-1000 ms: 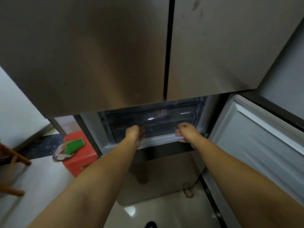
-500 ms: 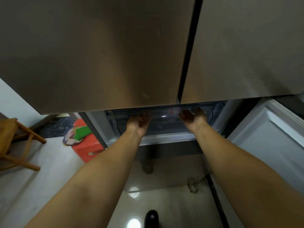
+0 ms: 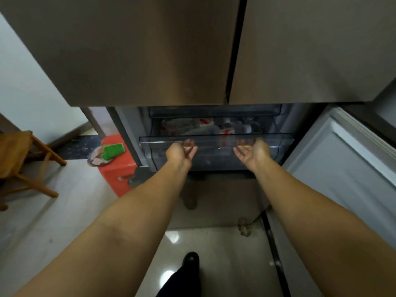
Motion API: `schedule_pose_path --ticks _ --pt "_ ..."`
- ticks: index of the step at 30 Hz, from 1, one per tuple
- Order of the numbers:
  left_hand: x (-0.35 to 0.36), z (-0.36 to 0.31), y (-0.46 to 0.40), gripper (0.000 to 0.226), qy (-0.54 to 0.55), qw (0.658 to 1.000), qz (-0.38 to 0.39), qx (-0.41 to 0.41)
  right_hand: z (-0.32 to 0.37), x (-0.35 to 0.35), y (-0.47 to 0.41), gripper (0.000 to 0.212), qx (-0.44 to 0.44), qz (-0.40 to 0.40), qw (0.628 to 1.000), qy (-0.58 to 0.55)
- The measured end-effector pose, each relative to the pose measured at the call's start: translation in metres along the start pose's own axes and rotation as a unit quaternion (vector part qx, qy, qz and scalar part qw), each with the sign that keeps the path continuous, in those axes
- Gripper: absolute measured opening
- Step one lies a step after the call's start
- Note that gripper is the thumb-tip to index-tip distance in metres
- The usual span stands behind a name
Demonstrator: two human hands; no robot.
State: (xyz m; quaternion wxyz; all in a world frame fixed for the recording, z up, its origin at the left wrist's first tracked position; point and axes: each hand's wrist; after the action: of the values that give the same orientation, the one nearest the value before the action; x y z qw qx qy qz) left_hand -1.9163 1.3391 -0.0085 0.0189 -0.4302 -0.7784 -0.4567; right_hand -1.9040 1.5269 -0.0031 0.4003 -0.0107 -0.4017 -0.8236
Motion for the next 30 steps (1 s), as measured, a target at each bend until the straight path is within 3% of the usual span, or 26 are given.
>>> schedule_pose_path --ticks 6,11,18,30 --pt "-0.037 0.024 0.046 0.022 0.008 1.0 -0.009 0.014 -0.016 -0.036 0.034 0.027 0.003 0.002 0.999 0.04" --pt "-0.066 0.049 0.092 0.024 0.0 0.998 -0.055 0.009 -0.034 -0.073 0.073 0.039 -0.028 0.011 0.997 0.072" --pt "-0.099 0.076 0.126 0.024 -0.004 0.996 -0.086 0.007 -0.06 -0.113 0.107 0.038 -0.002 -0.024 1.0 0.015" --pt "-0.105 0.079 0.142 0.027 0.025 0.994 -0.108 0.012 -0.071 -0.122 0.122 0.04 -0.005 -0.016 1.0 -0.012"
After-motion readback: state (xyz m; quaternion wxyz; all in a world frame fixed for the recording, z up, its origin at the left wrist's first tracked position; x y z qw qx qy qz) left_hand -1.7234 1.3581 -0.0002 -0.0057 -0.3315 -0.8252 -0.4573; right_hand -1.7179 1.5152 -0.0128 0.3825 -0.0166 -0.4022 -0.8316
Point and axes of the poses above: each hand's wrist, its own y-axis away from the middle knuckle, its own x-axis out of the palm, z = x × y, and after that the axes turned 7 degrees about -z, right-handed
